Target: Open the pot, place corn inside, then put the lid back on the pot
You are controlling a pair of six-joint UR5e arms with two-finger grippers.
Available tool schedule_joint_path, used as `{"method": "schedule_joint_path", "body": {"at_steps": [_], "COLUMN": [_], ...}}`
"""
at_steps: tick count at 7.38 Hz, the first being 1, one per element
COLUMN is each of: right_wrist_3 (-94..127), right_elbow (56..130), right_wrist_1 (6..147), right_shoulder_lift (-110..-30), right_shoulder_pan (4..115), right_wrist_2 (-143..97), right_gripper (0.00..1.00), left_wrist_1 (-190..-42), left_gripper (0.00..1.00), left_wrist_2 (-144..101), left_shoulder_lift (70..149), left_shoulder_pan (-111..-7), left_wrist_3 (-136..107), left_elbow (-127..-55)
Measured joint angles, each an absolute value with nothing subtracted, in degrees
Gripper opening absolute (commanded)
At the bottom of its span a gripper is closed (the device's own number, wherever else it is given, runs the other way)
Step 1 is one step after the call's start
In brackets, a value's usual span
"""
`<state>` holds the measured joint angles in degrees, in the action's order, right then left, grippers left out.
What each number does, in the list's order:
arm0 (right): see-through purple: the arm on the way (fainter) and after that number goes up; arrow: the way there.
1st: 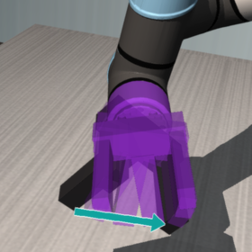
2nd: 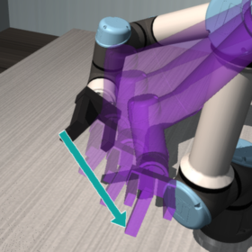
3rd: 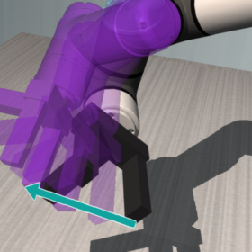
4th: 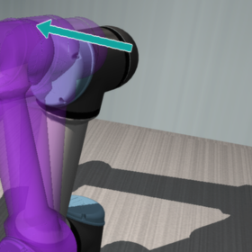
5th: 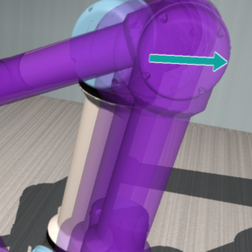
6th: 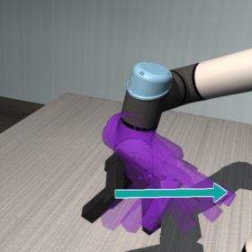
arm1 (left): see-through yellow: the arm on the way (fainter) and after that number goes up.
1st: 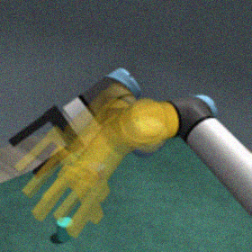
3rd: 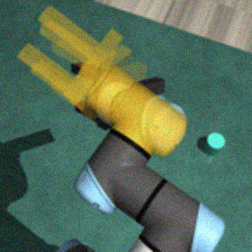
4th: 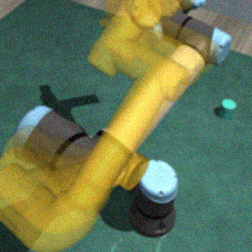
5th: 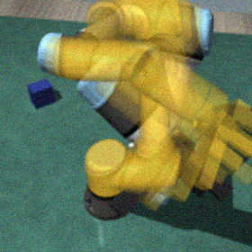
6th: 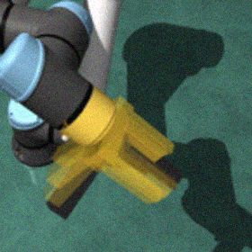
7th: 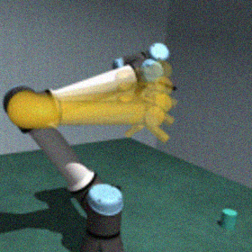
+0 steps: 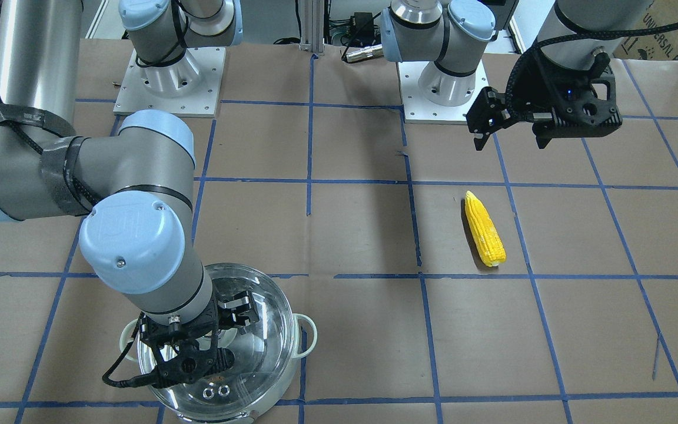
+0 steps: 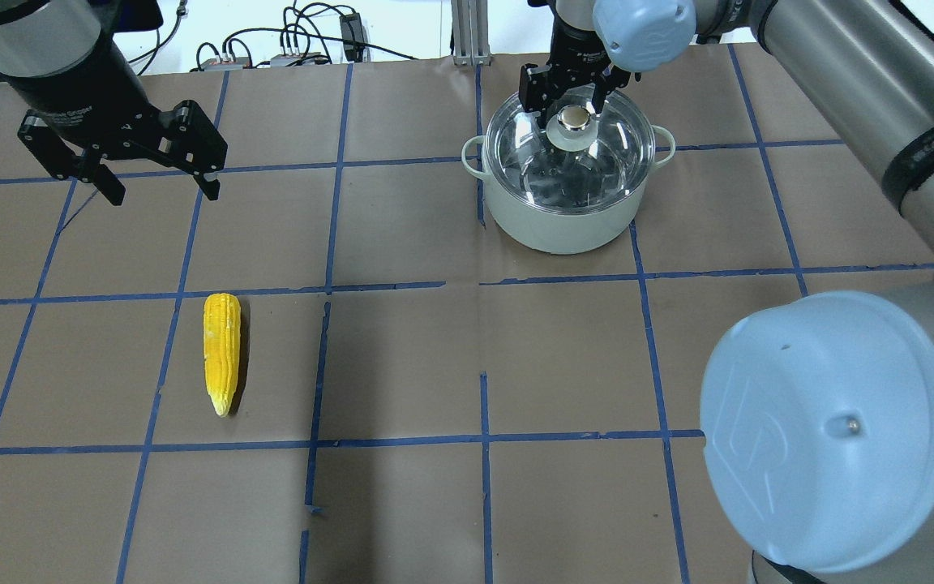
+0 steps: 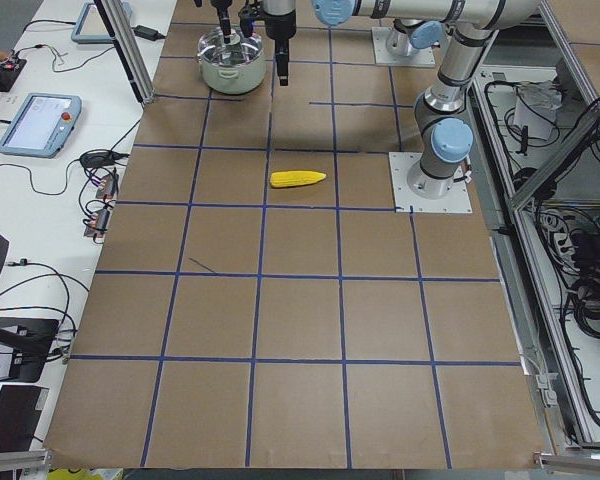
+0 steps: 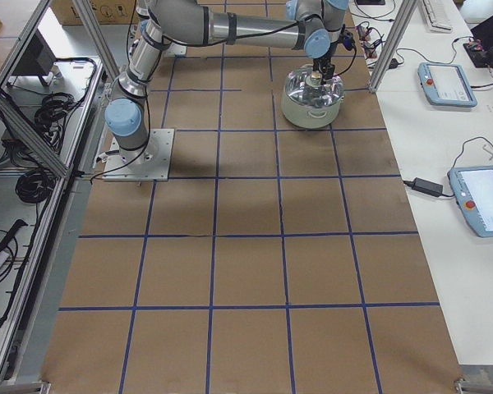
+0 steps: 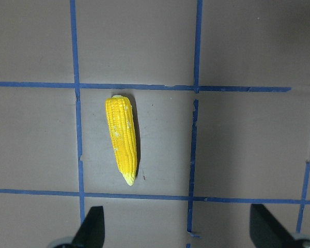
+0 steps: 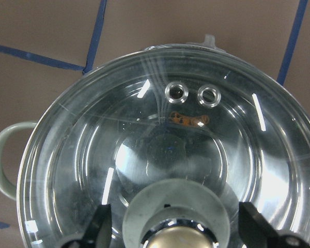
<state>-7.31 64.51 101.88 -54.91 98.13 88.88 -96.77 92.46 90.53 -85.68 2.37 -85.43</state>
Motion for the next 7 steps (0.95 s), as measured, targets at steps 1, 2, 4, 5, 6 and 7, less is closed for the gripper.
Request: {"method": "schedule_joint_path", "body": {"at_steps": [1,2,4,5,6,7], "right_wrist_3": [-7.2,-7.2,-7.2,-7.3,-7.4,-7.7], "right_elbow": [64.2,63.8,63.6,63.4,62.5,60.4], "right_wrist_1": [100.5,99.1,97.6,97.0,95.5,91.7], "right_shoulder_lift": [-55.2,-55.3,-55.4,-55.5,-56.0,-57.1], "right_shoulder_pan": [98.1,98.1,98.1,98.2,98.1,97.9], "right_wrist_2": [89.0,89.2,89.3,89.4,89.4,89.4], "right_gripper": [0.45,0.38,0.33,0.33,0.33,0.33], "left_wrist_1": [-96.8,-96.8,-96.8,-96.8,-96.8,-96.8], "left_gripper": [1.00,1.00,1.00,1.00,1.00,1.00], "left_wrist_2": [92.5,92.5,92.5,92.5,92.5,92.5], "left_shoulder_lift": [90.5,90.5,90.5,90.5,90.5,90.5], "left_shoulder_pan": [-85.7,-85.7,-85.7,-85.7,-85.7,-85.7], "left_wrist_3": [2.4,2.4,2.4,2.4,2.4,2.4], "left_elbow": [-85.4,-85.4,-85.5,-85.5,-85.5,-85.5]}}
